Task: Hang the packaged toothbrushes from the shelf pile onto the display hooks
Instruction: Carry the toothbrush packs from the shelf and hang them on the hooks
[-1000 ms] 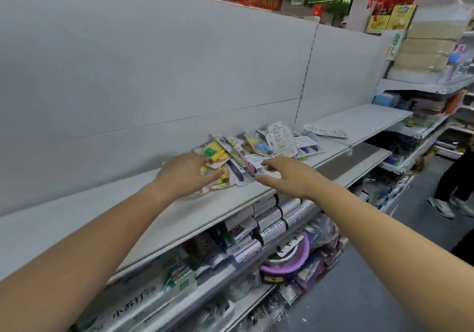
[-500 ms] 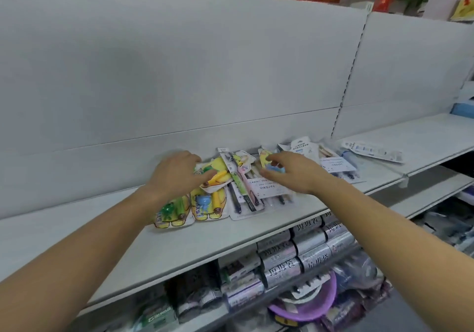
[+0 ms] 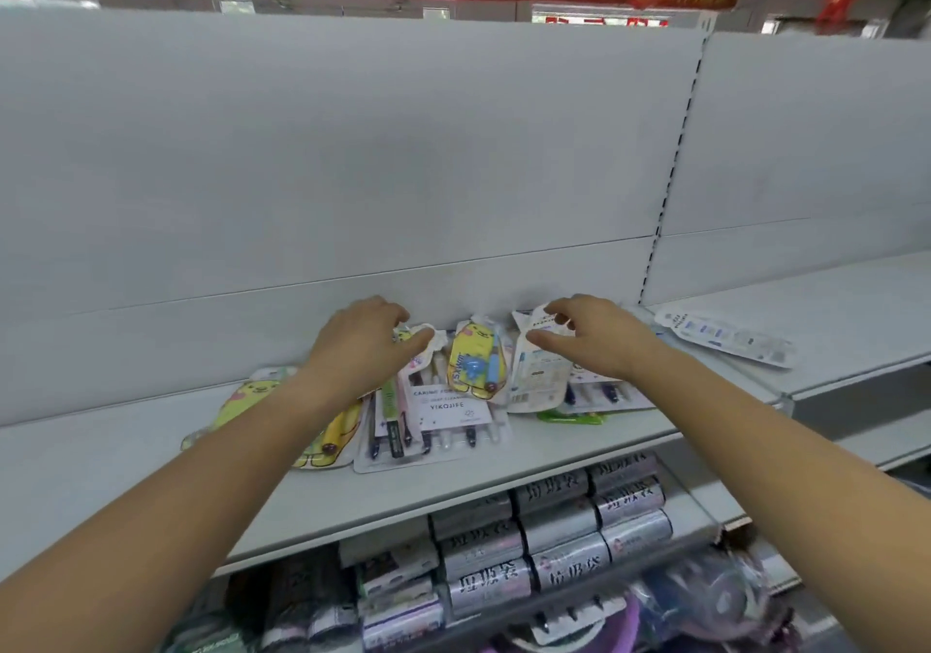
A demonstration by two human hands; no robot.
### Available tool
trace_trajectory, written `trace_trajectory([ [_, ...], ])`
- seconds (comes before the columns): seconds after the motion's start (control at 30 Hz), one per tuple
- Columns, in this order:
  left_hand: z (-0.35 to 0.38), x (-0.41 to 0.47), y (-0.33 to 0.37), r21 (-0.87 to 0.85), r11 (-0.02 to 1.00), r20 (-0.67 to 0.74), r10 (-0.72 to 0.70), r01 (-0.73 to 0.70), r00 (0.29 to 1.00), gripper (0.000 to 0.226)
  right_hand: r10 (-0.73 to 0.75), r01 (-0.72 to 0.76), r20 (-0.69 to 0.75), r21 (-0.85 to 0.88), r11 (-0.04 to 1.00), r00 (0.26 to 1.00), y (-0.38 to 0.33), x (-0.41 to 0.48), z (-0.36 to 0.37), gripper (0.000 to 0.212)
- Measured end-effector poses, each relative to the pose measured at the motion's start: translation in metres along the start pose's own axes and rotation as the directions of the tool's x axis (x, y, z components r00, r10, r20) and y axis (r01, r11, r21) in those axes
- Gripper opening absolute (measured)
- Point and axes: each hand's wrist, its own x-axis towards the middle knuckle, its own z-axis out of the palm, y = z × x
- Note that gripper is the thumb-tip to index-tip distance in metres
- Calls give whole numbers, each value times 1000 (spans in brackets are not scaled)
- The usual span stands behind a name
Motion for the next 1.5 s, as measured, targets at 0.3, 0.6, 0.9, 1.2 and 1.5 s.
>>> trace_trajectory([
  [0.3, 20, 24, 34, -54, 999, 83, -2, 6, 997, 62, 108, -108, -21, 15, 994, 994, 42, -5, -9, 66],
  [0.6, 32, 41, 58, -31, 999, 130, 38, -34, 991, 59, 149, -150, -26, 1, 989, 988, 57, -7, -5, 61],
  [0.9, 57, 34, 163, 55, 984, 319, 146, -172, 936, 64, 192, -191, -57, 28, 981, 980, 65, -13, -10, 62],
  [1.2, 62, 41, 158, 65, 983, 466, 124, -173, 876, 56, 298, -296, -65, 30, 955, 952, 94, -39, -20, 57],
  [1.5, 40, 47, 125, -212, 976, 415, 55, 38, 908, 26, 283, -280, -40, 79, 957, 958, 84, -38, -15, 62],
])
